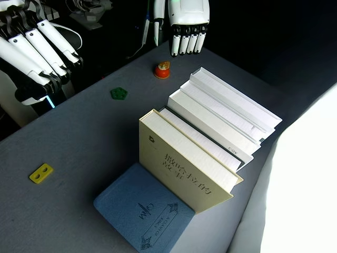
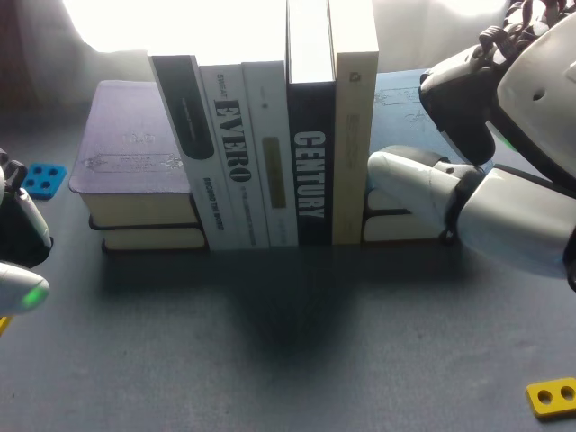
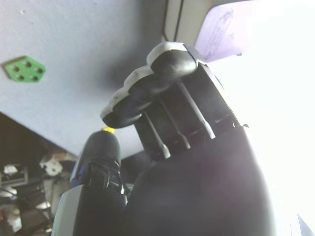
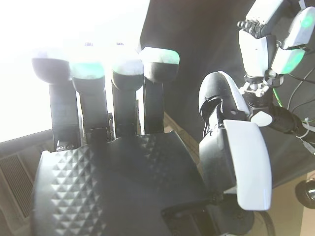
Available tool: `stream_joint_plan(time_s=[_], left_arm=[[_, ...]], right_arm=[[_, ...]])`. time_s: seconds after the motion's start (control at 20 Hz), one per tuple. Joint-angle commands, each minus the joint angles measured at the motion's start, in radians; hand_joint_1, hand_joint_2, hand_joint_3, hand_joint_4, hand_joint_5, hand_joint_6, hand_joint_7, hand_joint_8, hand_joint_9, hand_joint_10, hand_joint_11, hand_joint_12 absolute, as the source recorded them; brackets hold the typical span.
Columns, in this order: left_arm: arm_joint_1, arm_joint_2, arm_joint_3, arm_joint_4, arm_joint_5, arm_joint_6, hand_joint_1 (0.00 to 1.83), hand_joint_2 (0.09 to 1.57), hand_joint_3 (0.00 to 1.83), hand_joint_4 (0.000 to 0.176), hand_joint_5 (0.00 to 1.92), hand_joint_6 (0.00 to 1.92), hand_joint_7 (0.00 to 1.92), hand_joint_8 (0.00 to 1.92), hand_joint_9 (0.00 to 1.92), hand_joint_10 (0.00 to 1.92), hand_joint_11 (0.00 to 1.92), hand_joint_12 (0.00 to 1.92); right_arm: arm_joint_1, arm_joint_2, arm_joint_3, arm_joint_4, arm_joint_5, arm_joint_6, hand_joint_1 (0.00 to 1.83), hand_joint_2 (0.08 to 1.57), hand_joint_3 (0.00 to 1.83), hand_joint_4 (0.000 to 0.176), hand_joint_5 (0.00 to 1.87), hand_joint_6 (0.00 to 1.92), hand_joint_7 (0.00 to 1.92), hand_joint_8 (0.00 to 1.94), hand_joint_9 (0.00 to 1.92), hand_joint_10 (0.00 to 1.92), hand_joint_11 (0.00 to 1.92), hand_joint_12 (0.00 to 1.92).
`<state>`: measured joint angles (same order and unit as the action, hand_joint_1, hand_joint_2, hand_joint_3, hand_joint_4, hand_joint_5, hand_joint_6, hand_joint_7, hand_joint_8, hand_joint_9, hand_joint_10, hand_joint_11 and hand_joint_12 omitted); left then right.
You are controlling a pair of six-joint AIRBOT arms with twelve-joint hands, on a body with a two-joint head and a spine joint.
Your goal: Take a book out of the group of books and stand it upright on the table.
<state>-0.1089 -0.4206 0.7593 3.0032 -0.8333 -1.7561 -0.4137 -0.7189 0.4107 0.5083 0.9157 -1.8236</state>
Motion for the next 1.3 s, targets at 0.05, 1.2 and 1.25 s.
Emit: stream_joint_plan(time_s=[0.05,1.2,1.25], left_arm=[[-0.008,0.002,0.001,0.009,0.07,-0.001,0.06,1.27,0.16,0.021,0.06,0.02,0.14,0.05,0.12,0.11,0.0,0.56],[-0.04,-0.001,-0.034,0.009,0.07,-0.001,0.0,1.34,0.0,0.022,0.1,0.0,0.16,0.0,0.14,0.01,0.0,0.49],[-0.041,-0.002,-0.029,0.009,0.07,-0.001,0.0,1.34,0.0,0.029,0.09,0.0,0.15,0.0,0.13,0.0,0.0,0.48]], right_arm=[[0.016,0.004,-0.008,-0.052,0.102,-0.005,0.01,1.12,0.24,0.0,0.09,0.28,0.14,0.08,0.08,0.11,0.0,0.43],[0.123,-0.324,0.191,0.207,0.175,-0.155,0.0,1.18,0.0,0.0,0.24,0.02,0.15,0.01,0.09,0.01,0.0,0.09],[0.123,-0.352,0.216,0.208,0.189,-0.15,0.0,1.17,0.0,0.0,0.27,0.01,0.16,0.0,0.06,0.0,0.0,0.17]])
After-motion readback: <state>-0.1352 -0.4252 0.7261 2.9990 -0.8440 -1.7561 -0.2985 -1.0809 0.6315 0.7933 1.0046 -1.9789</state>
